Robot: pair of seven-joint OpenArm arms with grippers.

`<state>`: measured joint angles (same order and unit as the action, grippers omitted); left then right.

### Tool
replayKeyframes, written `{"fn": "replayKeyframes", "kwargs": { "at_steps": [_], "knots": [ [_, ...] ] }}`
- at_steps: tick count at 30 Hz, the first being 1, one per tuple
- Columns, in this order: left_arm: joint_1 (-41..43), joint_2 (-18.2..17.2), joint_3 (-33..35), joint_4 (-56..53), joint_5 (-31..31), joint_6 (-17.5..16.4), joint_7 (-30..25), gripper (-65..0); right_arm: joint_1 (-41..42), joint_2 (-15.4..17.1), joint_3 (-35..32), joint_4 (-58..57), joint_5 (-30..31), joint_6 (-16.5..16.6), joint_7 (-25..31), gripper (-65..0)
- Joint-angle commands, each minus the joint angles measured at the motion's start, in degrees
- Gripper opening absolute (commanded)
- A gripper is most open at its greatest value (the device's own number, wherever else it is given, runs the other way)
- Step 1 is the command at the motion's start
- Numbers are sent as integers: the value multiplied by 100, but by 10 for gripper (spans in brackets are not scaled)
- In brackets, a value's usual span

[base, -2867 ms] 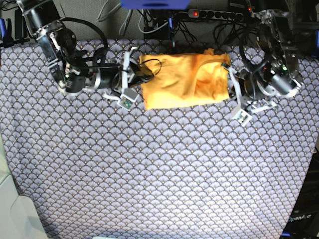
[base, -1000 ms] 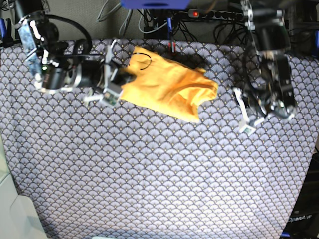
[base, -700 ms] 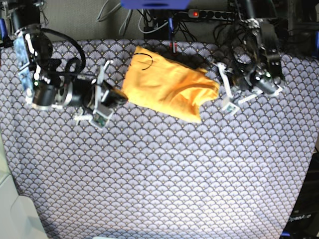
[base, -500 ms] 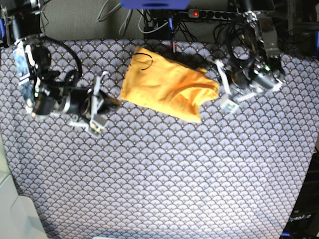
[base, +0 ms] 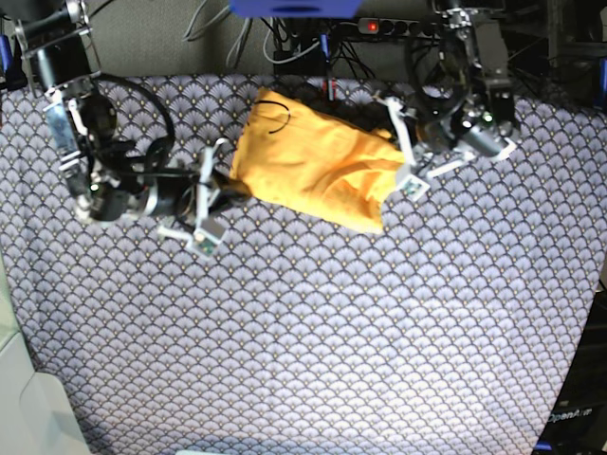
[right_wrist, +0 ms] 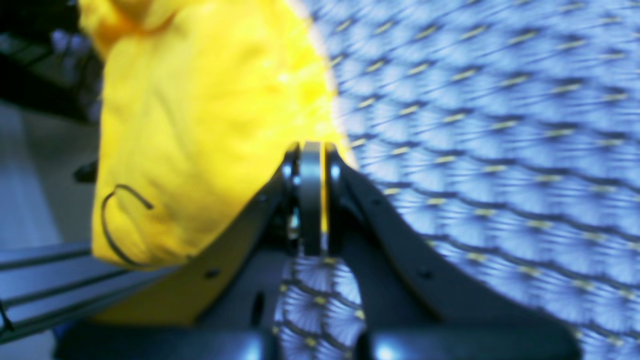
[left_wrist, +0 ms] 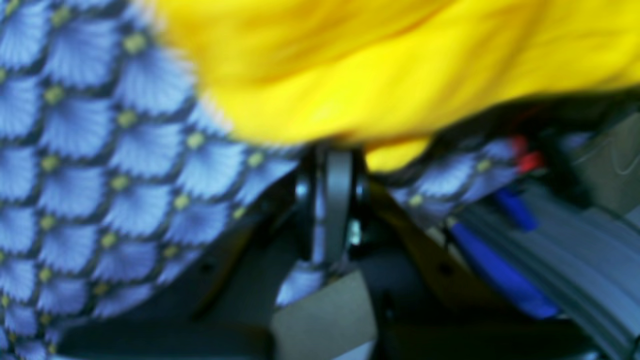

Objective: Fold the T-shirt properly
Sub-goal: 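Rotate the bundle with both grippers so its long side points away, then grasp the bundle's collar end with the right gripper and tuck it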

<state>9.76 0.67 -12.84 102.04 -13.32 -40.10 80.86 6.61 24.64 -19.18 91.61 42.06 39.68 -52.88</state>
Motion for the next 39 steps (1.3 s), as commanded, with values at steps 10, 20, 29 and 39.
{"fn": "replayKeyframes", "kwargs": {
  "at_steps": [10, 20, 29, 39],
  "knots": [
    [-892, 386, 383, -837, -79, 10, -86, -611, -182, 63, -196, -93, 71, 32, 378, -650],
    [-1877, 430, 357, -2402, -123, 10, -495, -611, -877, 371, -188, 795, 71, 32, 370, -650],
    [-2633, 764, 348, -3149, -132, 10, -873, -611, -1184, 529, -152, 918, 71, 32, 466, -650],
    [-2580, 210, -610, -2059, -140, 10, -86, -611, -1263, 758, 947, 1014, 106, 32, 475, -650]
  ]
}}
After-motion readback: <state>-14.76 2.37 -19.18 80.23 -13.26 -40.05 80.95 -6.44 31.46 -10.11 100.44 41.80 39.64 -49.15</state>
